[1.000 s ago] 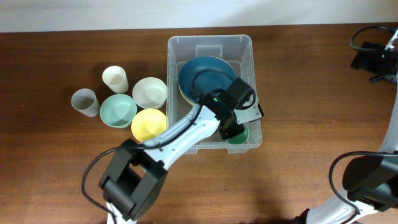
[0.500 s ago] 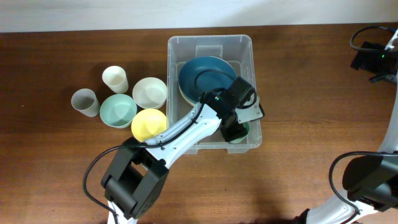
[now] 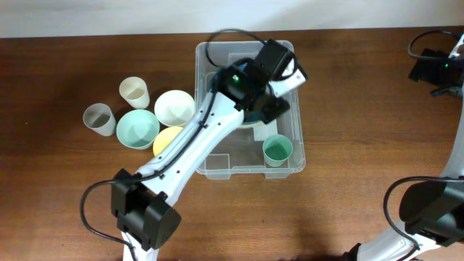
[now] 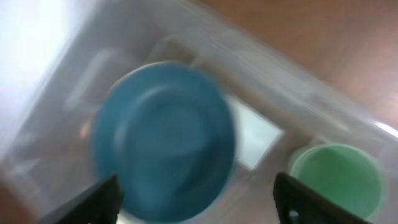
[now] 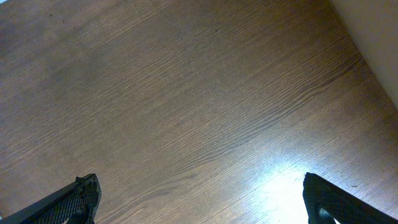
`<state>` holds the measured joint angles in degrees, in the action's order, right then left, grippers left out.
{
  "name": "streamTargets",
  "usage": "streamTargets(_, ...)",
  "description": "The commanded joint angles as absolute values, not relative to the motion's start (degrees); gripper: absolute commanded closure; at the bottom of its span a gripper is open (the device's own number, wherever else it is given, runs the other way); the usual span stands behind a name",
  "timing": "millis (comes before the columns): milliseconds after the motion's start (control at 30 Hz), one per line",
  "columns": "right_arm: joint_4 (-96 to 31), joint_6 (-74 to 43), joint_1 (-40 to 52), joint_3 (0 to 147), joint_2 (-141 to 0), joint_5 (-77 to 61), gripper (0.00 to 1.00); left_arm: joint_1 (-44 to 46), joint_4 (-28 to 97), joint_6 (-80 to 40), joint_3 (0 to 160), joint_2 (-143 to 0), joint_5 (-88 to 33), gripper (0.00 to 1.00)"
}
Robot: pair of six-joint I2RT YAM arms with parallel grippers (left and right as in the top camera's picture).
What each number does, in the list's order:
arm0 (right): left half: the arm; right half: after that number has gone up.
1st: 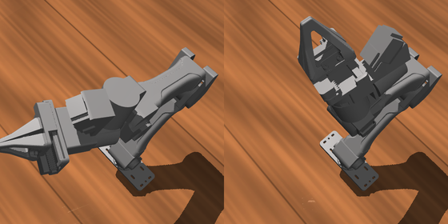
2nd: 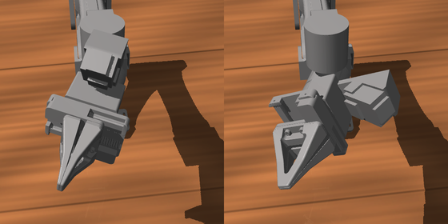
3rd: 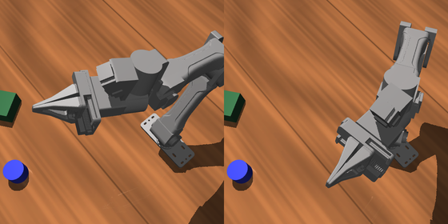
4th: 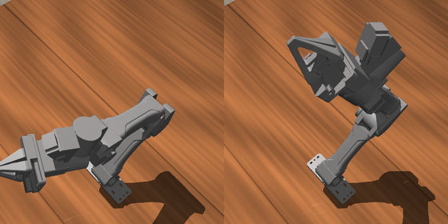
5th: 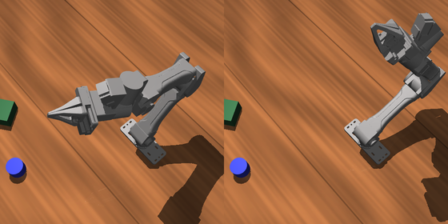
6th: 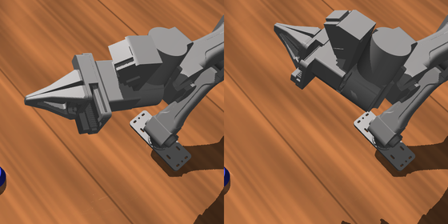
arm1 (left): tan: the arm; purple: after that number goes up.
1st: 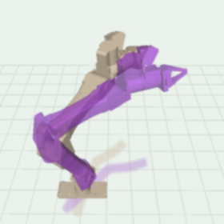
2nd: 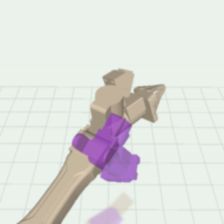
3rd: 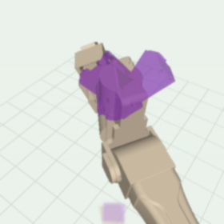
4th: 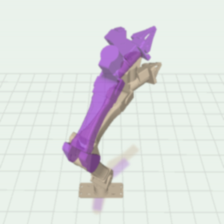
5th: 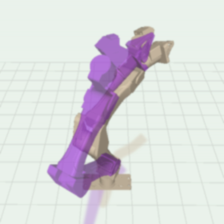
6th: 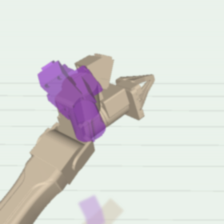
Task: Pack container
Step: 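Move the left gripper back left to the grey cup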
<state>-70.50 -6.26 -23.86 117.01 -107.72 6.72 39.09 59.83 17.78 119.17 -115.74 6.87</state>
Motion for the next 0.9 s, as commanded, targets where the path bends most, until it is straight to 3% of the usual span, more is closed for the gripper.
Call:
streamTargets(0, -70.5, -6.9, -24.0, 117.9, -106.9, 6.8, 0.01, 32.4, 62.6, 7.6, 124.6, -115.5, 15.9, 0.13)
streamTargets(267, -70.5, -6.9, -24.0, 117.9, -106.9, 6.8, 0.01, 7.7, 69.2, -13.1, 126.8, -115.5, 11.1, 0.05)
streamTargets(433, -70.5, -6.9, -24.0, 117.9, -106.9, 6.8, 0.01, -4.0, 72.2, -18.3, 126.8, -115.7, 9.7, 0.03)
streamTargets(867, -70.5, -6.9, -24.0, 117.9, -106.9, 6.8, 0.01, -20.2, 76.1, -21.4, 123.1, -118.6, 4.1, 0.01)
